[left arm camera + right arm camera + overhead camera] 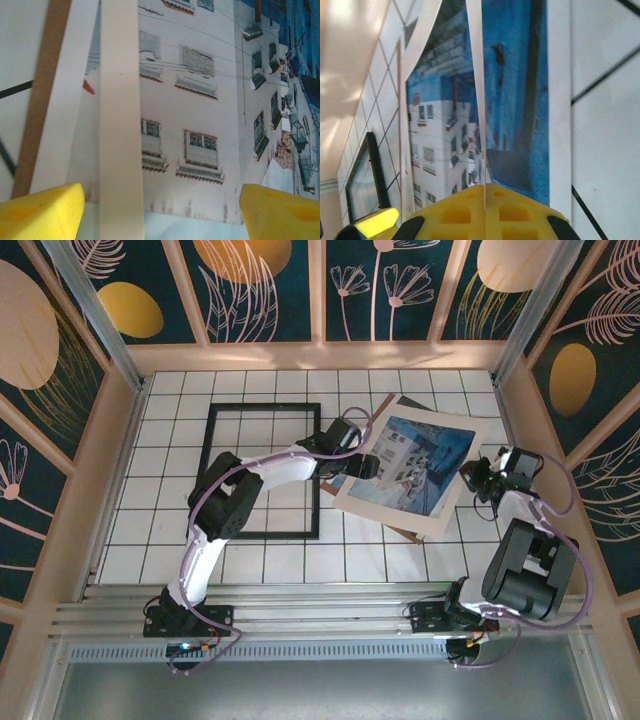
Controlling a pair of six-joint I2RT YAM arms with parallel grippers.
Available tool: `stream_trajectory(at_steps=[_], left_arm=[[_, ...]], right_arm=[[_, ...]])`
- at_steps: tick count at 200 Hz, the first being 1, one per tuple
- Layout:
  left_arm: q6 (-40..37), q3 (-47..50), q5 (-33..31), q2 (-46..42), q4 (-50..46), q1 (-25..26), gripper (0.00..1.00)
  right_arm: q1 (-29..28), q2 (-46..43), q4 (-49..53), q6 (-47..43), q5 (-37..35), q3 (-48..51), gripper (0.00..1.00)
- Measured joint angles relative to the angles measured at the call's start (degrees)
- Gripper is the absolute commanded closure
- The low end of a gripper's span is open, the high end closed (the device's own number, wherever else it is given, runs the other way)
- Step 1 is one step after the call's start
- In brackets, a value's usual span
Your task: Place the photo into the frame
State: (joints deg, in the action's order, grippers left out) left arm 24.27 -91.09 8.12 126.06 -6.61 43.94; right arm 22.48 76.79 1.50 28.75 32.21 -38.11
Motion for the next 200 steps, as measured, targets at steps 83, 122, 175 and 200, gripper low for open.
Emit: stream_trajectory(at_steps=[83, 122, 175, 200], left_arm=[[0.0, 19.78, -10.64, -32.11, 2.19, -7.23, 0.12], [-0.04, 25.55, -16.44, -41.09, 0.98, -15.19, 0.1], [0.98, 30.42, -21.29, -51.43, 0.31, -30.97, 0.05], [2.36, 31.21, -24.09, -55.3, 0.42, -37.57, 0.04]], right_arm=[[-17.9, -7.37, 12.22, -2.56, -5.68, -22.8, 1.0], [-32.44, -4.2, 13.2, -1.86, -7.21, -36.26, 1.0], [-47.65, 6.64, 8.92, 3.87, -5.64, -48.04, 1.0], [-50.75, 10.34, 4.24, 9.38, -3.61, -48.65, 1.0]])
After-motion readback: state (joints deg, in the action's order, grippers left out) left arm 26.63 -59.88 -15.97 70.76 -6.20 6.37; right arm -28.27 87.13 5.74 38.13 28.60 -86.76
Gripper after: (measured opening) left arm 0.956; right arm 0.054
